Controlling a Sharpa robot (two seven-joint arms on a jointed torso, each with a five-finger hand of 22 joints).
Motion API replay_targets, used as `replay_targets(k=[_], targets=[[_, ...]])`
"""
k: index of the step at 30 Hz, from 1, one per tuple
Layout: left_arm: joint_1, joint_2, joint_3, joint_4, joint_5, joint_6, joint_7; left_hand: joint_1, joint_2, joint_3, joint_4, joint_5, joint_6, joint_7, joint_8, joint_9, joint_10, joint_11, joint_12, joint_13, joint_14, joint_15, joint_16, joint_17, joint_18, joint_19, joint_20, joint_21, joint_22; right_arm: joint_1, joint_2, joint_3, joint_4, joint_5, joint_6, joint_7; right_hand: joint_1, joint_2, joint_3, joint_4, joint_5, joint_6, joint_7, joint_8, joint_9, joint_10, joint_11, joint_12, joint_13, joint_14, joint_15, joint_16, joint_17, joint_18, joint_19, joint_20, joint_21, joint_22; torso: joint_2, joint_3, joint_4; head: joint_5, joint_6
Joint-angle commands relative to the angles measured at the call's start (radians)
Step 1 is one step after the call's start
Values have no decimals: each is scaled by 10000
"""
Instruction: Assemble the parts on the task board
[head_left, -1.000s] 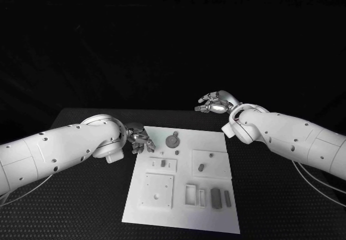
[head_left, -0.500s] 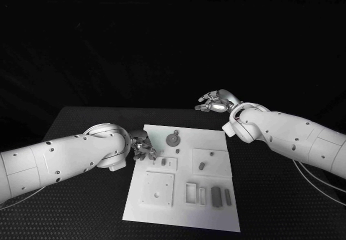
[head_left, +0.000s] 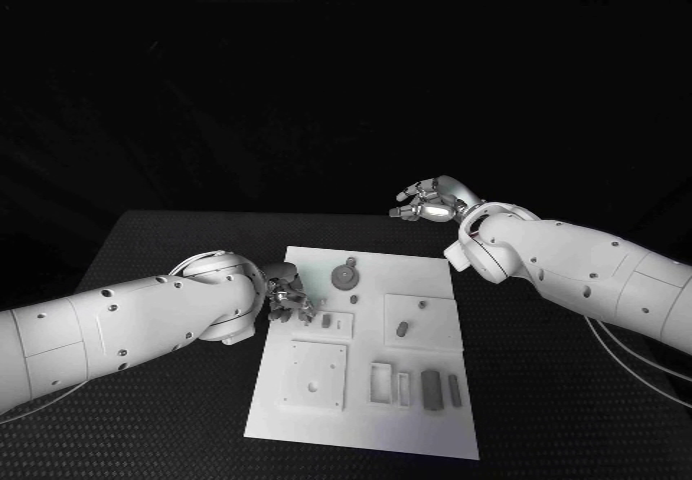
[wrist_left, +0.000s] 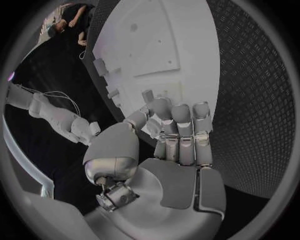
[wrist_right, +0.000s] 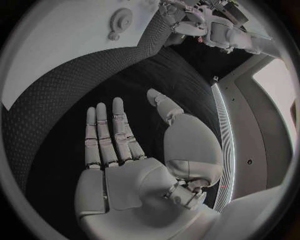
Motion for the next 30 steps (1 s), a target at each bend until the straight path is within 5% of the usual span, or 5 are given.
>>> replay_targets(k=[1,30], targets=[[-40,48,1,8,-456,-99,-9,9,73,21,-15,62,677,-598,43,8,26,-76,46,13,41,-27,64,14,18,52,-780,73,232,-7,2,0,24,-25,133,53,13,68,-32,40,65,76,257,35,-12,-1886,925,70,-15,-72,-9,50,-18,-20,-61,28,-56,16,-3,-9,11,-3,-17],[-175,81,-1,-54,-875,-233,-120,-48,86,33,-23,112,711,-623,122,2,27,-99,182,88,51,-45,182,55,21,59,-809,173,238,-19,-31,0,38,-27,142,62,-6,76,-46,62,79,69,260,40,-25,-1893,929,84,-55,-84,-3,66,-38,-18,-64,32,-76,38,-7,0,6,-3,-50]])
